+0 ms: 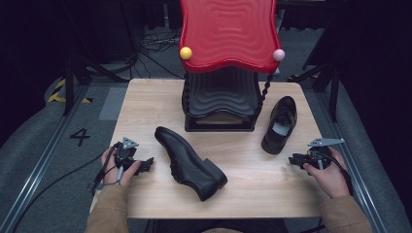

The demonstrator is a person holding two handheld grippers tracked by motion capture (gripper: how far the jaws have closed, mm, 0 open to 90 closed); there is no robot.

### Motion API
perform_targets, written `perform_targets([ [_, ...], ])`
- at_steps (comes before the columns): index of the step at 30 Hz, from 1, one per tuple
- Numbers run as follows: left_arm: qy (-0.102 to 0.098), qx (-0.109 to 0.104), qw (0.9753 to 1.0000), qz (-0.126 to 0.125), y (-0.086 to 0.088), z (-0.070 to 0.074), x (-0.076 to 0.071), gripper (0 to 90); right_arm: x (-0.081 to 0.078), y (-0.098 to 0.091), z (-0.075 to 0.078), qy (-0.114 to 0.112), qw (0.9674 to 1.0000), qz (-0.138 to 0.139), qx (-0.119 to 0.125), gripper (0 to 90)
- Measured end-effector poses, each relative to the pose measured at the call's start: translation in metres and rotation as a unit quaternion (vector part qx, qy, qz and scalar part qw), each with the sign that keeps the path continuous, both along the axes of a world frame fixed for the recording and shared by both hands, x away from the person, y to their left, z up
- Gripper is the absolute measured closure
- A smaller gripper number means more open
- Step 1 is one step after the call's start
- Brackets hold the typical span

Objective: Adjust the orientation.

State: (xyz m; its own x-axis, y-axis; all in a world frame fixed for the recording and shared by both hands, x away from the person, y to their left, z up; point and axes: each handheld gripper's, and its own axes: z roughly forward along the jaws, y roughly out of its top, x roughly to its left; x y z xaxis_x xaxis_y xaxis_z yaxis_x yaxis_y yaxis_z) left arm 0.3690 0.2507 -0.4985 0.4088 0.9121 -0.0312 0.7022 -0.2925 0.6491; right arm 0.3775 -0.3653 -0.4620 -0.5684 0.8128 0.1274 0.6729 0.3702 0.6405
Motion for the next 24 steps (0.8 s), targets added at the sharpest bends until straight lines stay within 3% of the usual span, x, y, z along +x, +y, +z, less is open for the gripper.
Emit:
perform_targets([
  [2,0.000,0.000,1.0000,0.000,0.000,0.000,0.000,0.5,-0.002,0.000,0.003,-0.008,1.0000,0.000,0.004,72.9],
  [11,0.000,0.000,1.0000,0.000,0.000,0.000,0.000,0.6,-0.006,0.009,0.013,0.003,0.9988,0.021,0.045,86.0],
  [15,0.000,0.000,1.0000,0.000,0.000,0.000,0.000,0.7,-0.010,0.020,0.022,0.004,0.9973,0.044,0.058,89.8],
  [24,0.000,0.001,1.0000,0.000,0.000,0.000,0.000,0.6,-0.017,0.055,0.040,-0.003,0.9925,0.108,0.057,89.8],
])
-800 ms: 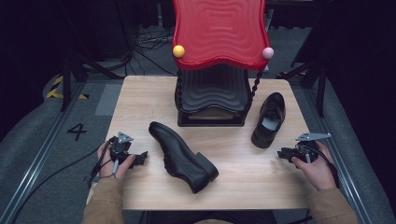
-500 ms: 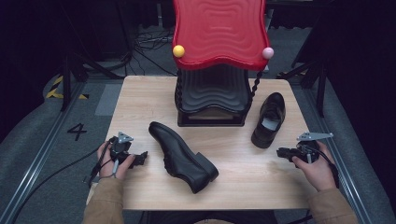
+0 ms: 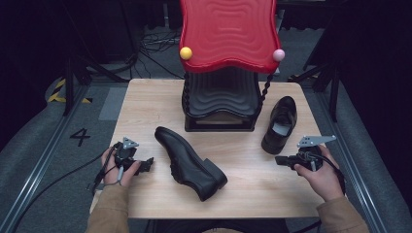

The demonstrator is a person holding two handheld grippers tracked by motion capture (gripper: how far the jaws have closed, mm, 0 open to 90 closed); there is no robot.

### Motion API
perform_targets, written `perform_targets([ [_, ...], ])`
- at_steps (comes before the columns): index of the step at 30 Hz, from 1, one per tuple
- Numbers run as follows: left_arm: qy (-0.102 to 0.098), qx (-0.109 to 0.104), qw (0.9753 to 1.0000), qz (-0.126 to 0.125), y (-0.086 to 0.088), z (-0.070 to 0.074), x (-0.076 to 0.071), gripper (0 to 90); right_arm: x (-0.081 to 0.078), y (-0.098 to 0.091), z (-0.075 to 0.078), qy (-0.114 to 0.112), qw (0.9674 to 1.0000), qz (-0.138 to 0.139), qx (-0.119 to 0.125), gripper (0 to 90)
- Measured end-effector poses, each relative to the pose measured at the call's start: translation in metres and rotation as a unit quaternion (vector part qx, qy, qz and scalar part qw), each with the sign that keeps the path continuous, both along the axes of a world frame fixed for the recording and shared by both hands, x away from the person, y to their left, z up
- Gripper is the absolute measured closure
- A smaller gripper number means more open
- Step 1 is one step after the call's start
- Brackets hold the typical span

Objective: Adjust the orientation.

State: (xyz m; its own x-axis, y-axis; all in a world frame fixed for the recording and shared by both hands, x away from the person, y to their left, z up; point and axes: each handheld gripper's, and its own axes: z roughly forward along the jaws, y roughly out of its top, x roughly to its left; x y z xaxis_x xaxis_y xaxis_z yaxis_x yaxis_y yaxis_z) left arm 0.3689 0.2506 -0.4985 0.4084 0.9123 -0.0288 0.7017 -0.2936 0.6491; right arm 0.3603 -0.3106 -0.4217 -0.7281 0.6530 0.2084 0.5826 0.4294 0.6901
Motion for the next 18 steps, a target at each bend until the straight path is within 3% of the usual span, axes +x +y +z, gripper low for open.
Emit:
perform_targets([
  [3,0.000,0.000,1.0000,0.000,0.000,0.000,0.000,0.6,0.000,0.008,0.002,0.002,0.9999,0.012,0.005,89.1],
  [11,0.000,0.000,1.0000,0.000,0.000,0.000,0.000,0.5,0.004,0.055,0.012,0.010,0.9965,0.083,-0.009,90.0],
  [18,0.000,-0.001,1.0000,0.000,0.000,0.000,0.000,0.5,0.005,0.081,0.016,0.015,0.9940,0.108,-0.011,90.0],
])
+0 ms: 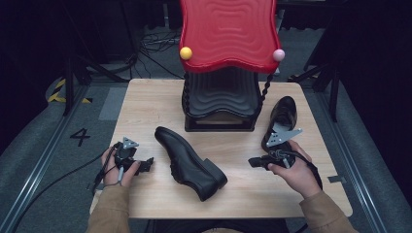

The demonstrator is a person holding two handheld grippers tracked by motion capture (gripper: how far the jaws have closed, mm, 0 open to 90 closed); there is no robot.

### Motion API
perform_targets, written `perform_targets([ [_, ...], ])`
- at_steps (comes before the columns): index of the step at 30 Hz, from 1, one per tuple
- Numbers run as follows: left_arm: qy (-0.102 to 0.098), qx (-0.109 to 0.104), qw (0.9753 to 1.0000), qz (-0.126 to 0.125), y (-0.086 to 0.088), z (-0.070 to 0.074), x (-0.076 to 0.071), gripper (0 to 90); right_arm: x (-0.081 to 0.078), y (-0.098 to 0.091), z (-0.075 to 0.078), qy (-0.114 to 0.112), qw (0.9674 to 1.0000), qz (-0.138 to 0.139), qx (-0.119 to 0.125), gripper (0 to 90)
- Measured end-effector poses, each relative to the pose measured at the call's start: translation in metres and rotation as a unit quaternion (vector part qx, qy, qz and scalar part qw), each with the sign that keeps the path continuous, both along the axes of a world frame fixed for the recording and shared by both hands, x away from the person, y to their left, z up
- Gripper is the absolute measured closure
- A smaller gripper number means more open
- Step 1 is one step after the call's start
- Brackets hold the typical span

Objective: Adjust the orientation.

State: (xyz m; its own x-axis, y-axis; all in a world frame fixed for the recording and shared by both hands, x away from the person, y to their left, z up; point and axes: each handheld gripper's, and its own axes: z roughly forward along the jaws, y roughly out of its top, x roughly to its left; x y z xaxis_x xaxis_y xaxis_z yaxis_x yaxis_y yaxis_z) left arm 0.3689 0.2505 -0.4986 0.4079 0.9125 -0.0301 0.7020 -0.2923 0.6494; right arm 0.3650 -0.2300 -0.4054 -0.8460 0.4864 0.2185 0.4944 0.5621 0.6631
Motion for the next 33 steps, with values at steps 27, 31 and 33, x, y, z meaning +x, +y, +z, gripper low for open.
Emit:
perform_targets([
  [27,0.001,0.000,1.0000,-0.003,0.000,0.000,0.000,0.4,-0.013,0.078,-0.006,0.008,0.9960,0.089,0.002,90.0],
  [31,0.000,0.000,1.0000,-0.003,0.000,0.000,0.000,0.4,-0.015,0.082,-0.008,0.011,0.9956,0.093,0.003,90.0],
  [33,0.000,0.000,1.0000,-0.003,0.000,0.000,0.000,0.4,-0.016,0.084,-0.009,0.010,0.9954,0.095,0.003,90.0],
])
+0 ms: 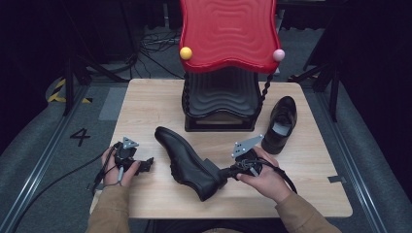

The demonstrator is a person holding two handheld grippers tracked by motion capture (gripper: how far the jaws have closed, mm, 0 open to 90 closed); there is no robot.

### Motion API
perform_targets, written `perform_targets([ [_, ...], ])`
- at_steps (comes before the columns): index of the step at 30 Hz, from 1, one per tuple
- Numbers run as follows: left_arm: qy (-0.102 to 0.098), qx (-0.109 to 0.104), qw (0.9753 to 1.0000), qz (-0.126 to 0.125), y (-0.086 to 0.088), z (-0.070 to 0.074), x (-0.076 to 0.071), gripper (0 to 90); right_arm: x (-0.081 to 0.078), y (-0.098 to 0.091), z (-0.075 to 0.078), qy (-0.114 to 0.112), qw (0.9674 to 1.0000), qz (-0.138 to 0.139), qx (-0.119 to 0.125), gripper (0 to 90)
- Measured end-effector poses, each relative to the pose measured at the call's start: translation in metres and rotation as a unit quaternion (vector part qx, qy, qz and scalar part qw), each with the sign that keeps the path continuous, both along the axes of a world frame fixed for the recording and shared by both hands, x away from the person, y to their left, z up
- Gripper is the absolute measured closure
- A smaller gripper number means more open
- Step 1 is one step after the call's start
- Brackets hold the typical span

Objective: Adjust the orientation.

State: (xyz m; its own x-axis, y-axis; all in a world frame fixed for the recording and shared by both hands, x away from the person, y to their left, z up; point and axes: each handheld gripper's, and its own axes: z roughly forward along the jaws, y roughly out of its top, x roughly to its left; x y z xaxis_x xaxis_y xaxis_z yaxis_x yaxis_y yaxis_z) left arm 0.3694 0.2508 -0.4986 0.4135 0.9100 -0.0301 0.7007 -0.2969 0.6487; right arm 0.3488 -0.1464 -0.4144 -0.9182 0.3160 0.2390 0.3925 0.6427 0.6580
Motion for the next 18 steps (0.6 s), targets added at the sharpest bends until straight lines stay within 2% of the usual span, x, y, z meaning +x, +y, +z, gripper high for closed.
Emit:
perform_targets([
  [9,0.000,0.000,1.0000,0.000,0.0000,0.0000,0.0000,0.4,-0.0001,-0.0003,-0.0009,-0.002,1.0000,-0.001,0.001,90.0],
  [18,0.000,0.001,1.0000,0.000,-0.0001,0.0000,0.0000,0.3,0.0061,-0.0087,-0.0017,0.000,0.9997,-0.022,0.005,90.0],
])
